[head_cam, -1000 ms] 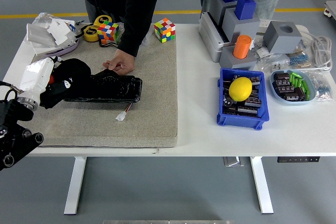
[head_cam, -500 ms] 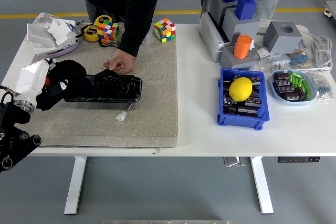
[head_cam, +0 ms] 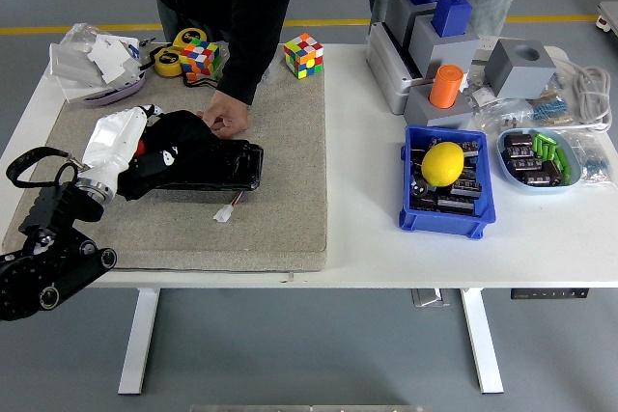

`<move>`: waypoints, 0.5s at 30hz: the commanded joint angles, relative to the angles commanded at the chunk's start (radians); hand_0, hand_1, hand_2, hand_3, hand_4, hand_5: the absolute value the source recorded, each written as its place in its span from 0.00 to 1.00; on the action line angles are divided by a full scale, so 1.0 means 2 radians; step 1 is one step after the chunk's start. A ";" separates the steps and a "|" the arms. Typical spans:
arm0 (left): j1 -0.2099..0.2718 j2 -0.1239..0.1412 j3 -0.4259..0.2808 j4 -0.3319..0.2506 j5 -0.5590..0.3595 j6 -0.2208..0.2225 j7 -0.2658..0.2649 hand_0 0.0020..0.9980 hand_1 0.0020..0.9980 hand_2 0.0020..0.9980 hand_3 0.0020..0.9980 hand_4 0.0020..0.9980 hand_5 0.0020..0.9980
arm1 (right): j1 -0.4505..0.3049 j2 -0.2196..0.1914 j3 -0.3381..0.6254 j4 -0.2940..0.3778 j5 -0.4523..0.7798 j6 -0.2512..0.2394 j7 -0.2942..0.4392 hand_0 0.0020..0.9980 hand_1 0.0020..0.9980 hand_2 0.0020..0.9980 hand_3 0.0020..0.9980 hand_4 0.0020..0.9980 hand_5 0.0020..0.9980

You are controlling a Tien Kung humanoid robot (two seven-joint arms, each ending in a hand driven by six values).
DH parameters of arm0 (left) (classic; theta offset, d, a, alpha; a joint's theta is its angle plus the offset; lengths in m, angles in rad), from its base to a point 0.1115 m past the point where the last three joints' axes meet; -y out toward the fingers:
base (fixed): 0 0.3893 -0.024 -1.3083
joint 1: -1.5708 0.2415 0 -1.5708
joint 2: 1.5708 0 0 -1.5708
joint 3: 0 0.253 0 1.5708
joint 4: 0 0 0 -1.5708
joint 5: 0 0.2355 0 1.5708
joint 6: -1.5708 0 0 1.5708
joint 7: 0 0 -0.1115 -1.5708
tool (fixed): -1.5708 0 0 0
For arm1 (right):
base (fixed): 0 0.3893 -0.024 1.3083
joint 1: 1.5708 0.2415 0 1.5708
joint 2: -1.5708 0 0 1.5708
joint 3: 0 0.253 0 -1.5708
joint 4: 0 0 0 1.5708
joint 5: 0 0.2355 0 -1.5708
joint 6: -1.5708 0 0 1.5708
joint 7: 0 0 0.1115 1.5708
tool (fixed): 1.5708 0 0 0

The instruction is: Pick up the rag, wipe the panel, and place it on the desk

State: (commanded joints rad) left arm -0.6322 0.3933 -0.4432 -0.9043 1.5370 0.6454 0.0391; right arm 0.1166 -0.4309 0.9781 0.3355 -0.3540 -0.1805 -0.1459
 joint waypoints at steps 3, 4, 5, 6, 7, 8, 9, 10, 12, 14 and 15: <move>-0.004 -0.007 0.017 -0.006 0.002 0.000 0.002 0.17 0.09 0.31 0.65 0.56 0.03 | 0.000 -0.001 0.000 0.000 0.000 0.001 0.000 0.75 0.68 0.70 0.63 1.00 0.60; -0.005 -0.008 0.022 -0.009 0.003 0.000 0.003 0.17 0.09 0.31 0.65 0.56 0.03 | 0.000 -0.001 -0.001 0.000 0.000 0.001 0.000 0.75 0.68 0.70 0.63 1.00 0.60; -0.006 -0.010 0.027 -0.011 0.004 0.000 0.003 0.17 0.09 0.31 0.65 0.56 0.03 | 0.000 -0.001 -0.002 0.000 -0.001 0.001 -0.001 0.75 0.68 0.70 0.63 1.00 0.60; -0.007 -0.011 0.030 -0.013 0.004 0.000 0.004 0.17 0.09 0.31 0.65 0.56 0.03 | 0.000 -0.001 -0.003 0.000 -0.001 0.002 -0.001 0.75 0.68 0.70 0.63 1.00 0.60; -0.008 -0.013 0.034 -0.014 0.004 0.000 0.005 0.17 0.09 0.31 0.65 0.56 0.03 | 0.000 -0.001 -0.003 0.000 0.000 0.002 0.000 0.75 0.68 0.70 0.63 1.00 0.60; -0.009 -0.015 0.038 -0.016 0.005 0.000 0.006 0.17 0.09 0.31 0.65 0.56 0.03 | 0.000 -0.001 -0.004 0.000 0.000 0.002 -0.001 0.75 0.68 0.70 0.63 1.00 0.60; -0.010 -0.016 0.040 -0.019 0.005 0.000 0.007 0.17 0.09 0.31 0.65 0.56 0.03 | 0.000 -0.002 -0.004 0.000 0.000 0.002 -0.001 0.75 0.68 0.70 0.63 1.00 0.60; -0.010 -0.017 0.041 -0.020 0.006 0.000 0.007 0.17 0.09 0.31 0.65 0.56 0.03 | 0.000 -0.002 -0.005 0.000 0.000 0.002 -0.001 0.75 0.68 0.70 0.63 1.00 0.60; -0.012 -0.018 0.046 -0.024 0.007 0.000 0.008 0.17 0.09 0.31 0.65 0.56 0.03 | 0.000 -0.002 -0.005 0.000 -0.001 0.002 -0.001 0.75 0.68 0.70 0.63 1.00 0.60; -0.014 -0.019 0.050 -0.027 0.009 0.000 0.010 0.17 0.09 0.31 0.65 0.56 0.03 | 0.001 -0.003 -0.006 0.000 -0.001 0.002 -0.002 0.75 0.68 0.70 0.63 1.00 0.60; -0.015 -0.020 0.050 -0.028 0.009 0.000 0.011 0.17 0.09 0.31 0.65 0.56 0.03 | 0.001 -0.003 -0.006 0.000 -0.001 0.002 -0.002 0.75 0.68 0.70 0.63 1.00 0.60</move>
State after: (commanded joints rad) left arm -0.6614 0.3537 -0.3435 -0.9609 1.5557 0.6454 0.0605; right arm 0.1179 -0.4367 0.9663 0.3356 -0.3555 -0.1761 -0.1495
